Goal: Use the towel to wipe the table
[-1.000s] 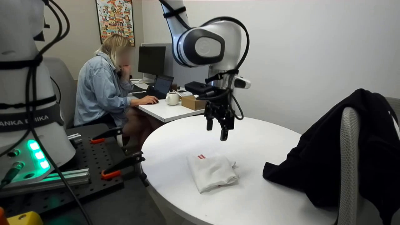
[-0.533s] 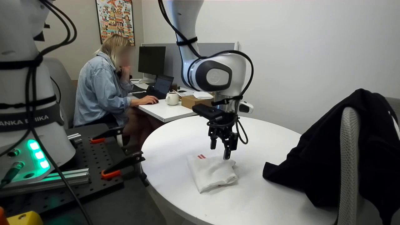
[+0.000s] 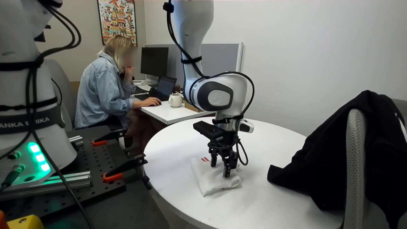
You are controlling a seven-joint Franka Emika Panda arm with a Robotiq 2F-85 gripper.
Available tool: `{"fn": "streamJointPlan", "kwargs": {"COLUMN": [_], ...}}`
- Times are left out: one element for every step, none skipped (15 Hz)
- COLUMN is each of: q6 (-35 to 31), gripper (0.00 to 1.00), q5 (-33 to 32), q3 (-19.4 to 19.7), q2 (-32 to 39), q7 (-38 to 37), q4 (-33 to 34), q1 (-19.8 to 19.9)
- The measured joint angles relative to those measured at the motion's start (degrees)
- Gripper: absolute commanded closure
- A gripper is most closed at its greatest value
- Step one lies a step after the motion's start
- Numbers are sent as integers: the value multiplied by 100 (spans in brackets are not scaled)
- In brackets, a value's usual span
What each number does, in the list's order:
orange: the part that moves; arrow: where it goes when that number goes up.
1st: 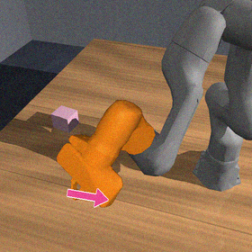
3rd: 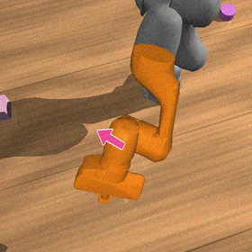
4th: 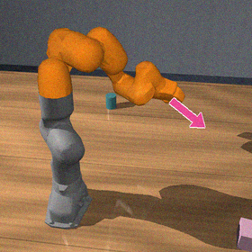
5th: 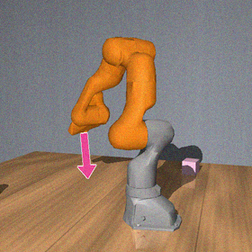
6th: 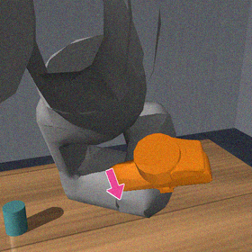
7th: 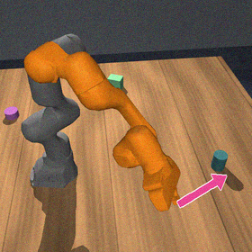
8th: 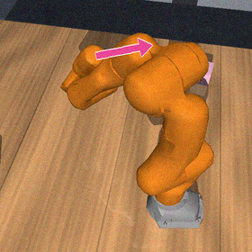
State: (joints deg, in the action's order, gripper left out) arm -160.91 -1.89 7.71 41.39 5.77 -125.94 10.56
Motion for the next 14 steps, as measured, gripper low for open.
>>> {"fn": "streamJointPlan", "kwargs": {"q6": [-78,-145,-193,-219,-236,-239,-241,-242,-244,-248,-250,-251,-251,-251], "gripper": [52,62,69,77,84,91,97,99,100,98,97,97,97,97], "q5": [-5,-10,-16,-27,-46,-63,-75,-83,-87,-90,-90,-90,-90,-90], "q3": [0,-2,-9,-12,-3,13,23,27,29,30,30,29,27,26], "q2": [61,112,140,153,150,142,134,127,121,120,120,120,120,120], "q7": [2,5,9,12,14,17,21,28,36,48,59,72,81,88], "q4": [9,13,15,16,18,20,21,23,23,25,26,26,26,26], "q1": [0,0,-1,-2,-1,3,11,21,27,34,37,36,36,37]}}
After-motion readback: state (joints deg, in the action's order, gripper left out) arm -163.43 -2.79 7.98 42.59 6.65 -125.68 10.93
